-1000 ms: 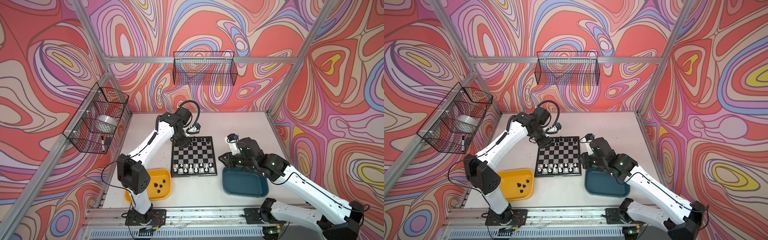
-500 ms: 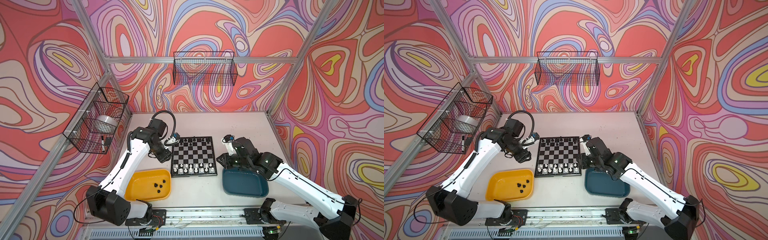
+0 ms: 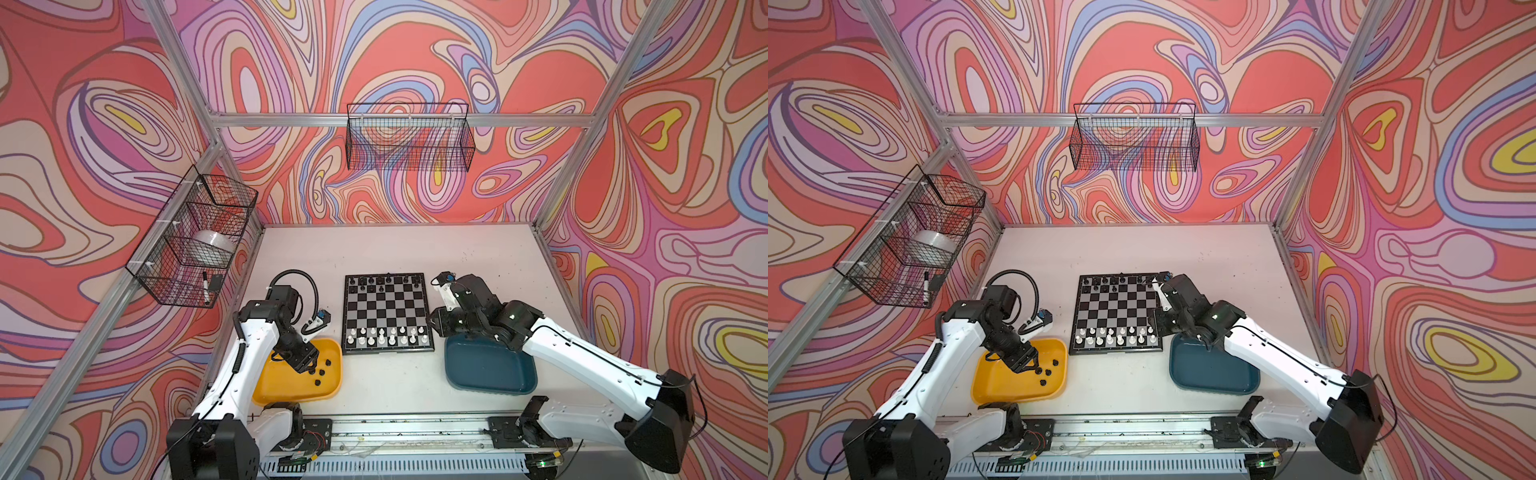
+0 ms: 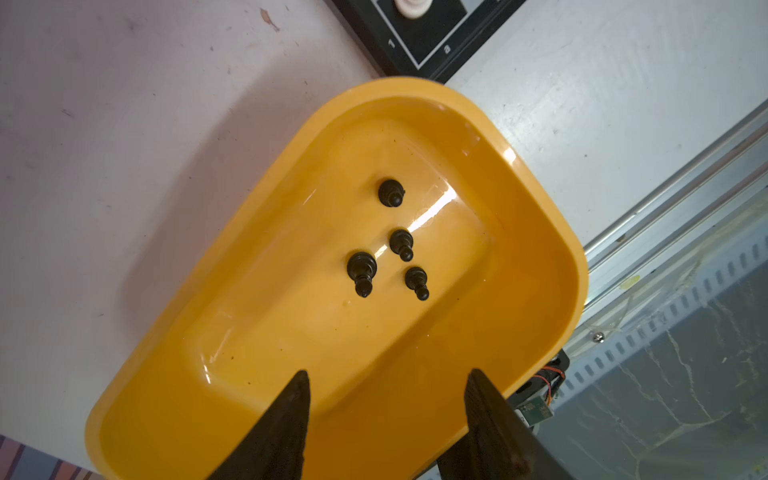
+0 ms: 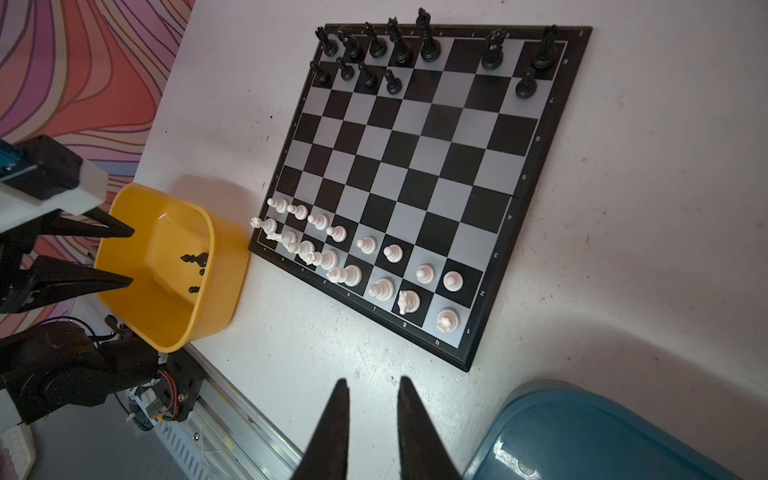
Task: Set up the chess pieces on the board
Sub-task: 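Return the left gripper over the yellow tray while the right gripper shifts, then lower the open left gripper into the yellow tray toward a black pawn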
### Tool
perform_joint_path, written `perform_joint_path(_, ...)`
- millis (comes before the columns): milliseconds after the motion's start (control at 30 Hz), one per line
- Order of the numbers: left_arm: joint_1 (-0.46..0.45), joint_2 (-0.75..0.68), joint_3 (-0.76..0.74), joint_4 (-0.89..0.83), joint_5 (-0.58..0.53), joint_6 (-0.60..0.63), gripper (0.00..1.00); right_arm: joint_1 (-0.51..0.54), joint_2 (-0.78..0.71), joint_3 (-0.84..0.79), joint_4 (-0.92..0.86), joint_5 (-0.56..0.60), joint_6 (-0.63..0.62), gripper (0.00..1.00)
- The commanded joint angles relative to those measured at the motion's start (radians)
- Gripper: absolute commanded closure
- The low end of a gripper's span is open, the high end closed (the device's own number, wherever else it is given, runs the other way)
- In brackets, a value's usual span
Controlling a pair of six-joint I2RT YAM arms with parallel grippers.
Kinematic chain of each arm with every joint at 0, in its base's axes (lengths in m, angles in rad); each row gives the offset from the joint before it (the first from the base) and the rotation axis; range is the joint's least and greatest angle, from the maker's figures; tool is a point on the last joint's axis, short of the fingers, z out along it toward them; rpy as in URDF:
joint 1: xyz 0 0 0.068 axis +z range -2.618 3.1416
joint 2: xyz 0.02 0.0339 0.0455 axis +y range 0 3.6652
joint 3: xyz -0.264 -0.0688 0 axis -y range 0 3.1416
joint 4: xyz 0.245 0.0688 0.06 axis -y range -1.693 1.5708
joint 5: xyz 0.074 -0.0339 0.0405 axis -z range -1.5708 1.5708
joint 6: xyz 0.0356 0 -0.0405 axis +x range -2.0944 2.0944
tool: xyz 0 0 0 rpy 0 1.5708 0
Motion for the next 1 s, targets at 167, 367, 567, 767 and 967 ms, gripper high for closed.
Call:
perform_joint_path(167,0.033,-0.008,-0.062,0.089,-0.005,0.049,0.42,0.002,0.010,-0.028,0.051,0.009,-0.021,0.79)
perform_joint_path(367,0.034,-0.002,-0.091,0.140,-0.028,0.048,0.48,0.000,0.021,-0.033,0.058,0.009,-0.029,0.80)
perform_joint_path(567,0.033,0.011,-0.119,0.171,-0.032,0.055,0.51,-0.008,0.009,-0.042,0.056,0.019,-0.036,0.80)
perform_joint_path(767,0.034,0.035,-0.142,0.189,-0.029,0.065,0.52,-0.010,0.017,-0.047,0.063,0.014,-0.035,0.80)
perform_joint_path(967,0.033,0.056,-0.162,0.218,-0.034,0.095,0.53,-0.013,0.026,-0.047,0.066,0.012,-0.036,0.80)
